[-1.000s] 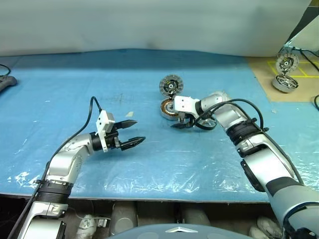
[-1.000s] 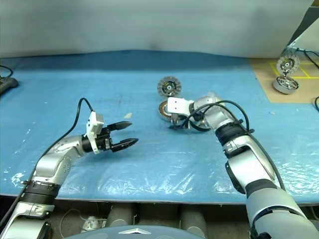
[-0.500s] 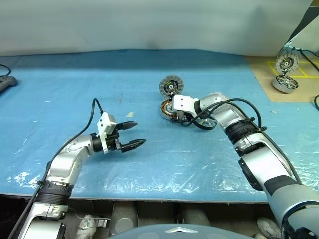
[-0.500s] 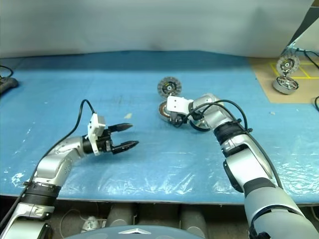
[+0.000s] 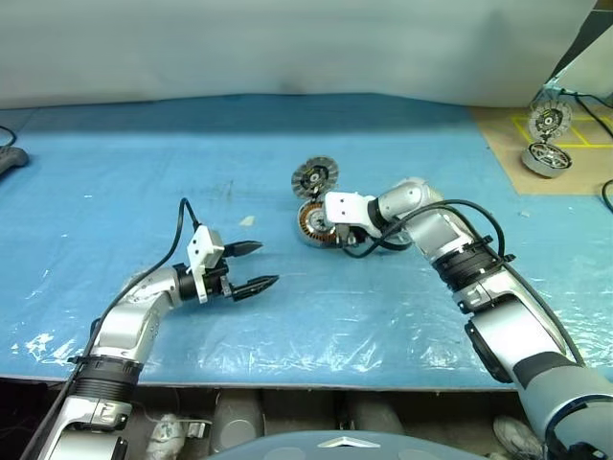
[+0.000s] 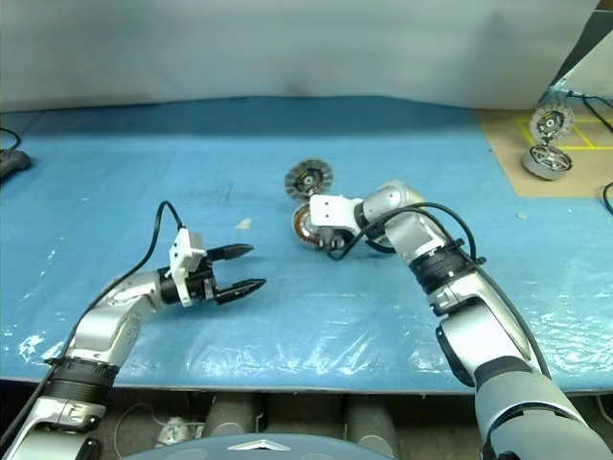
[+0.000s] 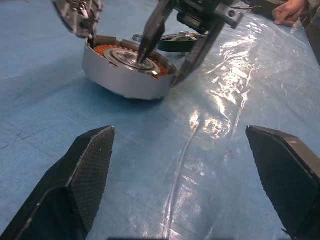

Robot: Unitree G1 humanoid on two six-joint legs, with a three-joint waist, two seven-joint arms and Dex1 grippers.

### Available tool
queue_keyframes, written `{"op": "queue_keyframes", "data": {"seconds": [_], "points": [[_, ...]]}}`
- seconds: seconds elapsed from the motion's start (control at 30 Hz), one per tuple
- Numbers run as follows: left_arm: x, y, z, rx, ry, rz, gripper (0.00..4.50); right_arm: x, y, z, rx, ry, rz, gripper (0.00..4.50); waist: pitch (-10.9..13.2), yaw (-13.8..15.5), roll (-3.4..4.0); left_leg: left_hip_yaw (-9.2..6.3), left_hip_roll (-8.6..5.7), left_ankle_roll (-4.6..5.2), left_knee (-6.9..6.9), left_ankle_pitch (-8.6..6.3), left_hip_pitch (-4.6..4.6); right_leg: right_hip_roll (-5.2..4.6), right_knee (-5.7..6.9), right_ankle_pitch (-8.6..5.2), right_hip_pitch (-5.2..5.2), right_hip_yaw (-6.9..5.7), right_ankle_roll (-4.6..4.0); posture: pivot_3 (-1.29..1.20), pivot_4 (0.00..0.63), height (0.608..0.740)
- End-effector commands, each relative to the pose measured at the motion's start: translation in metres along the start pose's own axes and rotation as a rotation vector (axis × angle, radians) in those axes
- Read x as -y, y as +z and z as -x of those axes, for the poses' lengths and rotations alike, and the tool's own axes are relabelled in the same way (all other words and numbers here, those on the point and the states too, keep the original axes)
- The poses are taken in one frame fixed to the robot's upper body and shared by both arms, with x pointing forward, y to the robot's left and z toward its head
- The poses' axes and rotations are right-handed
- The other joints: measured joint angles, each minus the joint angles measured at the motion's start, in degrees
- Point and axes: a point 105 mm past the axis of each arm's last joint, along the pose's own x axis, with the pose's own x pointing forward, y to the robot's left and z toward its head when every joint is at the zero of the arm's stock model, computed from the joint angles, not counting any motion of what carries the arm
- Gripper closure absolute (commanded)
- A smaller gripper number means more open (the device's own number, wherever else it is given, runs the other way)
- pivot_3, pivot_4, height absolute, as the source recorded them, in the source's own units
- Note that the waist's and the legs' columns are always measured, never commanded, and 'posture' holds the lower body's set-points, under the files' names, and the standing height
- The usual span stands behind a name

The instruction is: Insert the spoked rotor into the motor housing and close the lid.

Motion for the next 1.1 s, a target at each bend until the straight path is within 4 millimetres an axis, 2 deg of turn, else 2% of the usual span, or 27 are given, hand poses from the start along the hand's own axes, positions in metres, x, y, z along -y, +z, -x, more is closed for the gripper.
{"op": "queue_keyframes", "data": {"seconds": [0.03,0.3,0.43,0.53,0.63,0.67,0.8,0.93,1.0,1.1], "points": [[0.001,0.005,0.002,0.028,-0.005,-0.022,0.00,-0.013,0.018,0.003,0.014,0.054,-0.048,2.58,0.0,0.0,0.00,0.00,-0.01,0.00,0.00,0.00,0.00,-0.01,0.00,0.00,0.00,0.00,0.00,0.00,0.150,0.740],[0.004,0.003,0.002,0.024,-0.008,-0.013,0.00,-0.025,0.017,-0.006,-0.064,0.073,-0.239,2.58,0.0,0.1,0.00,0.00,-0.01,-0.05,-0.03,0.01,0.18,-0.02,-0.01,-0.13,0.15,0.04,-0.21,0.00,0.150,0.740],[0.003,0.006,-0.001,0.029,-0.009,-0.014,0.00,-0.022,0.021,-0.008,-0.042,0.036,-0.199,2.58,0.0,0.1,0.00,0.02,-0.02,-0.08,-0.09,0.02,0.27,-0.02,-0.03,-0.13,0.19,0.07,-0.21,0.00,0.150,0.740],[0.004,0.008,-0.004,0.033,-0.013,-0.015,0.00,-0.023,0.024,-0.006,-0.024,0.054,-0.248,1.75,0.0,0.0,0.01,0.02,-0.02,-0.08,-0.10,0.02,0.32,-0.02,-0.01,-0.13,0.21,0.10,-0.21,0.00,0.150,0.740],[0.003,0.010,-0.006,0.035,-0.018,-0.016,0.00,-0.016,0.028,0.000,-0.021,0.053,-0.302,0.72,0.0,0.0,0.01,0.02,-0.03,-0.08,-0.11,0.02,0.32,-0.02,0.00,-0.13,0.20,0.11,-0.20,0.00,0.150,0.740],[0.004,0.011,-0.007,0.035,-0.020,-0.017,0.00,-0.014,0.030,0.003,-0.010,0.052,-0.323,0.72,0.0,0.1,0.01,0.03,-0.04,-0.09,-0.10,0.03,0.32,-0.02,-0.01,-0.12,0.20,0.12,-0.19,0.00,0.150,0.740],[0.006,0.014,-0.009,0.038,-0.027,-0.015,0.00,-0.009,0.041,0.021,0.049,0.052,-0.329,0.72,0.0,0.1,0.01,0.03,-0.04,-0.09,-0.12,0.03,0.30,-0.02,-0.03,-0.01,0.19,0.11,0.00,0.00,0.150,0.740],[0.008,0.018,-0.010,0.046,-0.027,-0.011,0.00,-0.009,0.048,0.056,0.155,0.018,-0.266,0.72,0.0,0.4,-0.02,0.03,-0.05,-0.09,-0.18,0.03,0.25,-0.03,-0.12,0.01,0.18,0.10,0.03,0.00,0.150,0.740],[0.008,0.019,-0.009,0.047,-0.027,-0.010,0.00,0.000,0.040,0.076,0.194,-0.047,-0.275,0.72,0.1,0.5,-0.02,0.03,-0.05,-0.09,-0.18,0.03,0.26,-0.03,-0.14,0.01,0.20,0.10,0.04,0.00,0.150,0.740],[0.008,0.018,-0.008,0.045,-0.024,-0.006,0.00,0.034,0.008,0.108,0.204,-0.284,-0.351,0.72,0.1,0.5,-0.03,0.05,-0.06,-0.09,-0.18,0.03,0.32,-0.05,-0.14,0.00,0.23,0.12,0.03,0.00,0.150,0.740]]}}
